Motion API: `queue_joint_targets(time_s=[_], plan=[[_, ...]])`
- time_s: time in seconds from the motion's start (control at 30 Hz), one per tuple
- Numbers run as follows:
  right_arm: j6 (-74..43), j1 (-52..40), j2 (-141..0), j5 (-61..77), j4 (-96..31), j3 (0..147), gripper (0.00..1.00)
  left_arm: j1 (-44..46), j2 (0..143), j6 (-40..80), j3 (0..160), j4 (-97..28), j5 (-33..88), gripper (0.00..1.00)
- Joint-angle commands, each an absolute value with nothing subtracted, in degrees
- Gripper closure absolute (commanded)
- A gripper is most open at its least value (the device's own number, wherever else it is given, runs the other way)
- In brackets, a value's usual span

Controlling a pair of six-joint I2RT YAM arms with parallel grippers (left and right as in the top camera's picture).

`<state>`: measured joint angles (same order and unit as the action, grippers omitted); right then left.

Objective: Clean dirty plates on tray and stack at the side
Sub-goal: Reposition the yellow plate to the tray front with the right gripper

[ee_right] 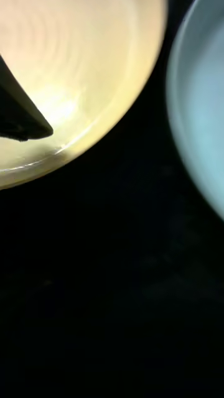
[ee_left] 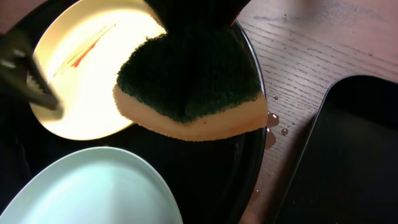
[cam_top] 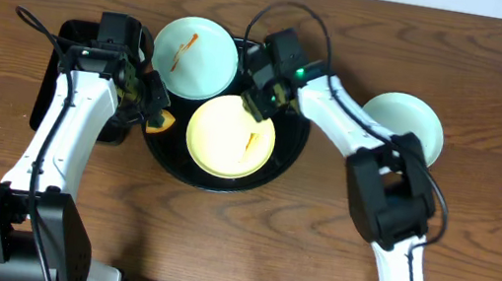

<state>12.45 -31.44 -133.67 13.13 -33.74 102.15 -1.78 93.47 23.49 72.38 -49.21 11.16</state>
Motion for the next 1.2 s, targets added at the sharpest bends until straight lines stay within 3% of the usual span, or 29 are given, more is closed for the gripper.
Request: queue_joint_targets(time_s=[0.0,0.03,0.13,0.27,0.7,1.0,1.03,1.07,1.17], plan=[[14.0,-31.7,-134.4,16.8,-33.8,102.3,0.42,-1.9,93.6,22.5,73.4,-49.2,10.2,0.92],[13.6,-31.7,-134.6,16.8,-33.7,102.3,0.48,-1.9,93.6,22.5,73.4,-49.2,10.2,0.92],[10.5,-31.6,-134.8,16.7,-33.8,102.3,0.8,-1.9,93.6,22.5,73.4,-49.2,10.2,0.92],[4.5,-31.1,-134.8,16.7,-35.5,102.3,0.99,-1.9,93.6,22.5,73.4,-49.2,10.2,0.92],[-16.5,-31.1,-134.5,16.8,-55.5,102.3,0.99,-1.9,93.6,22.5,73.4,-48.8,10.2,0.92],[-16.1,-31.2,-128.7,13.7,-57.2,102.3,0.99,-1.9,93.6,22.5,73.4,-48.8,10.2,0.92],[-14.6,-31.2,-127.8,13.3,-56.6,102.3,0.96,-1.9,93.6,22.5,73.4,-48.8,10.2,0.92],[-12.5,-31.2,-126.8,12.8,-55.9,102.3,0.8,-1.9,93.6,22.5,73.4,-48.8,10.2,0.92],[-6.4,-31.2,-125.5,10.6,-52.5,102.3,0.5,-1.9,93.6,22.5,73.4,-48.7,10.2,0.92]])
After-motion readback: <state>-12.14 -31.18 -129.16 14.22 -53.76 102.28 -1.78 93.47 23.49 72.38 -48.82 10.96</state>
